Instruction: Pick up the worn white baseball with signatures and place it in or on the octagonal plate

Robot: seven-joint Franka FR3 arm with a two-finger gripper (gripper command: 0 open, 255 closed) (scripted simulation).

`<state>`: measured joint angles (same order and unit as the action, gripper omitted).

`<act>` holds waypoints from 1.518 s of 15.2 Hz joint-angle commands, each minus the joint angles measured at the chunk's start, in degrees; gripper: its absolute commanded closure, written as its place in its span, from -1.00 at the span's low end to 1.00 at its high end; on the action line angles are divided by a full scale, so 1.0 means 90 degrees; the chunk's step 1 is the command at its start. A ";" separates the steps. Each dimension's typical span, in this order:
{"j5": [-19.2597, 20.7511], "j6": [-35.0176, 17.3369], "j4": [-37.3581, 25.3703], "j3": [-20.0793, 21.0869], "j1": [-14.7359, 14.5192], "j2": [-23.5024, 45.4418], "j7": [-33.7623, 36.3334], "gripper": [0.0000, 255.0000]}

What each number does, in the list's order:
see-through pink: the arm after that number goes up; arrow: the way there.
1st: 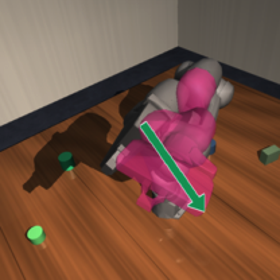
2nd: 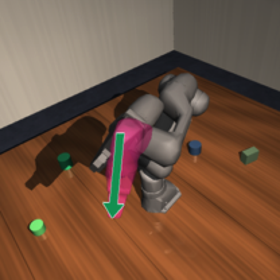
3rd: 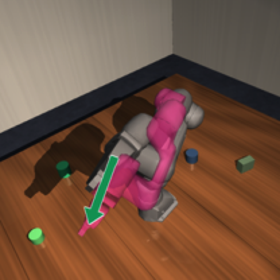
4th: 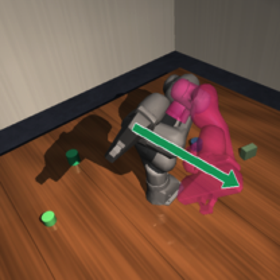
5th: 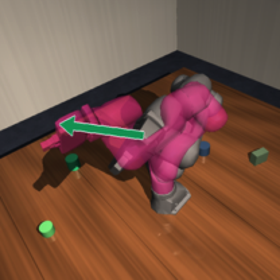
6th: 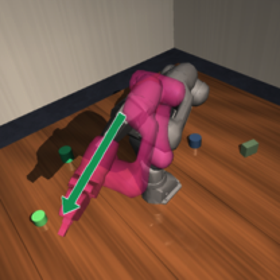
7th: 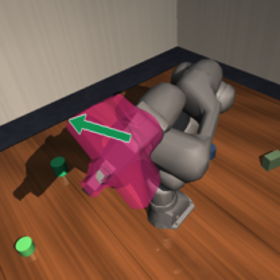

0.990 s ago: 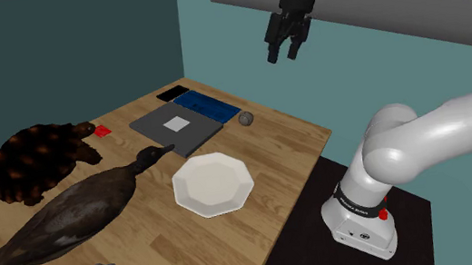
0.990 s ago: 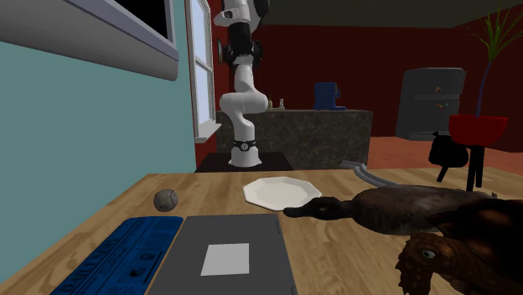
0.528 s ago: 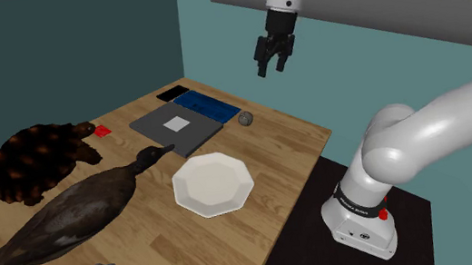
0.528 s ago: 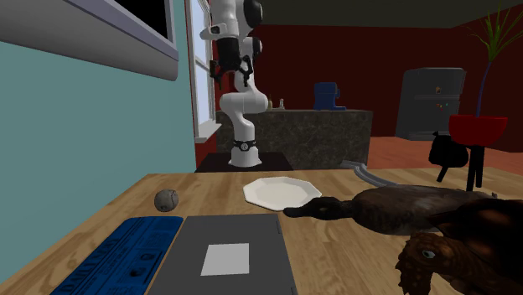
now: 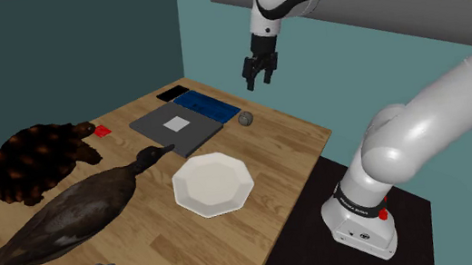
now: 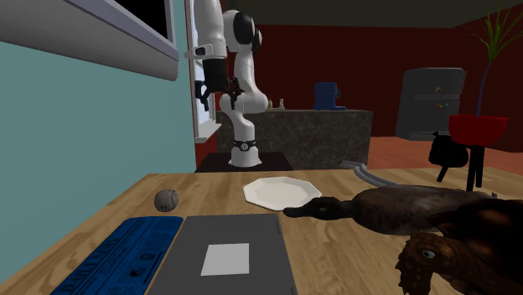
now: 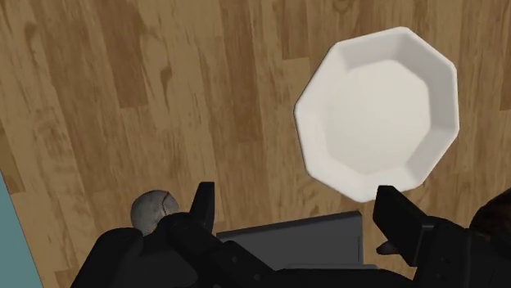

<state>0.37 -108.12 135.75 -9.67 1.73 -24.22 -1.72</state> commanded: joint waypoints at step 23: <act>-0.0216 -0.1952 -0.2989 -0.0600 0.0664 0.5681 -0.1674 -1.00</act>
<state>-1.39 -125.59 110.45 -15.16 7.39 25.05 -16.47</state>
